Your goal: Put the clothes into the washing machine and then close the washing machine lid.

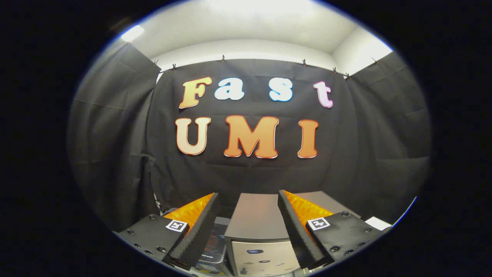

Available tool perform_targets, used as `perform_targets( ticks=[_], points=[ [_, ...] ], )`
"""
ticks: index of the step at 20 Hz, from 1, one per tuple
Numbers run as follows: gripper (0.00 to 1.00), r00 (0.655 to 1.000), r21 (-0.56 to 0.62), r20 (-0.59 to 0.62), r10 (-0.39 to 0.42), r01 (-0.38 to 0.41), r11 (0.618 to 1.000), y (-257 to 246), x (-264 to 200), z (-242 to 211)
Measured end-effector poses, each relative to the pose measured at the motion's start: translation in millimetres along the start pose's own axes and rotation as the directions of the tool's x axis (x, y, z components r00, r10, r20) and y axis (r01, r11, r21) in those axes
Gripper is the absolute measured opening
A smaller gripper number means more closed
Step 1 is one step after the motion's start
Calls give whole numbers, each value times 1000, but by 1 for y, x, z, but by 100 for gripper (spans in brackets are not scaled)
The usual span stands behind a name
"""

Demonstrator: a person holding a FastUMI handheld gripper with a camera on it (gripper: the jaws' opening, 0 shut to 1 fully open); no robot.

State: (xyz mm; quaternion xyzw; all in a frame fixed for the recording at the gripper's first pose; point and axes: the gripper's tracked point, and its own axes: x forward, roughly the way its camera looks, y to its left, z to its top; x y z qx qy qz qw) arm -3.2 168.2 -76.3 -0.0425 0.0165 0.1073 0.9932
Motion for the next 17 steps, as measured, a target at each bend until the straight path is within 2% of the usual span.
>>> perform_targets(
  ticks=[5, 11, 17],
  points=[
    [98, 999, 56, 24, -30, 28, 998, -24, -37, 16],
    [98, 996, 92, -4, -85, 85, 992, -53, -67, 8],
    [97, 995, 116, -17, -99, 101, 988, -61, -70, 3]
  ],
)
